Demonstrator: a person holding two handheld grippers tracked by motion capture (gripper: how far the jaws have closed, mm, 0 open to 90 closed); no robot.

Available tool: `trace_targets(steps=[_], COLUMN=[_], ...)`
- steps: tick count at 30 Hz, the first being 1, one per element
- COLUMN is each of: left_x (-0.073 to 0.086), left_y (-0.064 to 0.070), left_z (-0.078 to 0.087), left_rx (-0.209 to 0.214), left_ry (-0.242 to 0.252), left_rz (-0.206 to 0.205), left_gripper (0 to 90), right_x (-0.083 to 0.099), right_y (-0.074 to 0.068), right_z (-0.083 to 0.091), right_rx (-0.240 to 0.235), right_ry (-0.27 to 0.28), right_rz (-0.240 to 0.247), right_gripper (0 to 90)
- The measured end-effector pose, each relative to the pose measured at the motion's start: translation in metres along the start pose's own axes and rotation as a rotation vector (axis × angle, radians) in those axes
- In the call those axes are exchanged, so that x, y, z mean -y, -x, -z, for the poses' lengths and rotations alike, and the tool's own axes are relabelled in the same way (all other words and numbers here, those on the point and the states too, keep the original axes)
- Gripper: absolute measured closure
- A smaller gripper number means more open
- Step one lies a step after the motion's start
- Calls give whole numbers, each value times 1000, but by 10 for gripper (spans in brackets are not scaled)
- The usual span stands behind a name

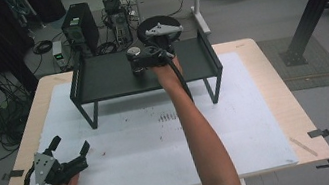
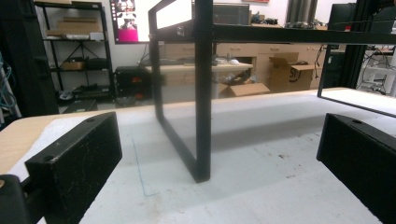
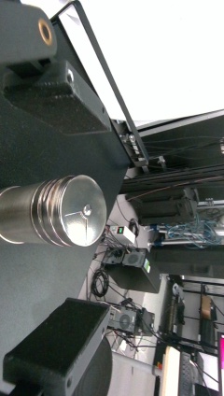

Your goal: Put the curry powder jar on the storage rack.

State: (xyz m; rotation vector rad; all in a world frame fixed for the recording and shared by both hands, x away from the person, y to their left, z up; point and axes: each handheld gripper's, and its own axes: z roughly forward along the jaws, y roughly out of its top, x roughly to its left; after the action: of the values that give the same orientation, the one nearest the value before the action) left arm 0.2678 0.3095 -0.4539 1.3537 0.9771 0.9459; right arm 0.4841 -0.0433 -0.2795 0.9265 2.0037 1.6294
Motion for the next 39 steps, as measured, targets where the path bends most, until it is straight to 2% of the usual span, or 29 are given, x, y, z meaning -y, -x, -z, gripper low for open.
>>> trace_targets(steps=[9,16,21,39], left_x=[0,0,0,0], left_y=[0,0,0,0], left_z=[0,0,0,0], left_rx=[0,0,0,-1], left_ry=[0,0,0,1], left_rz=[-1,0,0,1], left_gripper=[4,4,4,2], right_x=[-4,-10,-11,8], right_y=[2,8,10,10], right_z=[19,40,54,103], right_rx=[22,36,49,92], right_ry=[34,82,93,136], right_rz=[11,35,42,69], right_gripper=[23,1,0,0])
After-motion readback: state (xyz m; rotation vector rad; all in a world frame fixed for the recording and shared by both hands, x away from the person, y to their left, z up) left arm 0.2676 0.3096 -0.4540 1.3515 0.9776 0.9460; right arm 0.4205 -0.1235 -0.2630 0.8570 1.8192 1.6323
